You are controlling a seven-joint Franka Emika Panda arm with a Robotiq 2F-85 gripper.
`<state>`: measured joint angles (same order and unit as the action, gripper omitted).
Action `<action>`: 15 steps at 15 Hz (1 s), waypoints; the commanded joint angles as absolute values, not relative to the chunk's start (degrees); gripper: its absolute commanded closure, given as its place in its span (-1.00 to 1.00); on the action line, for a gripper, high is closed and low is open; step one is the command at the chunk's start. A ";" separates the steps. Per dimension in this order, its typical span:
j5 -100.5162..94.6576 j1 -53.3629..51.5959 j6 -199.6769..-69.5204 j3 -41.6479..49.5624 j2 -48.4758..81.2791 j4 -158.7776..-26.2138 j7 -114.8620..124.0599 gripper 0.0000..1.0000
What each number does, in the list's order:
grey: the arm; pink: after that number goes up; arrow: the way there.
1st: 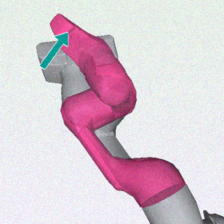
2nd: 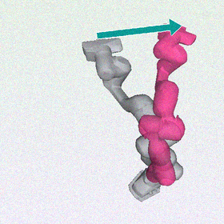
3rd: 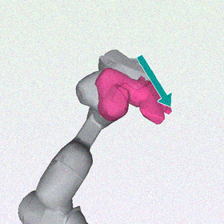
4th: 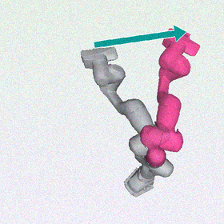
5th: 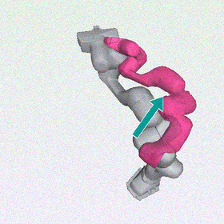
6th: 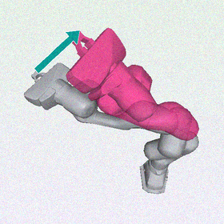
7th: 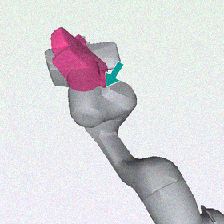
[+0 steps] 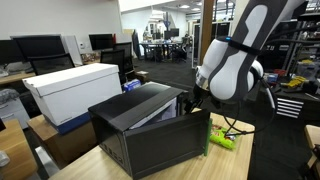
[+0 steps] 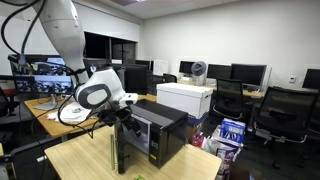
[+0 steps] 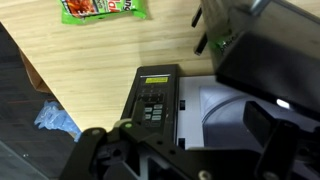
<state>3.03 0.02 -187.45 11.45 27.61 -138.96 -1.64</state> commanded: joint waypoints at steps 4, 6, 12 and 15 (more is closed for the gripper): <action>-0.85 22.31 -170.63 -12.88 29.15 -135.65 -12.93 -1.00; 0.16 24.70 -166.54 -15.89 29.00 -135.91 -17.80 -1.00; 0.77 23.73 -159.00 -17.79 28.01 -137.83 -29.43 -1.00; 0.36 24.20 -158.02 -18.59 28.58 -138.37 -35.22 -1.00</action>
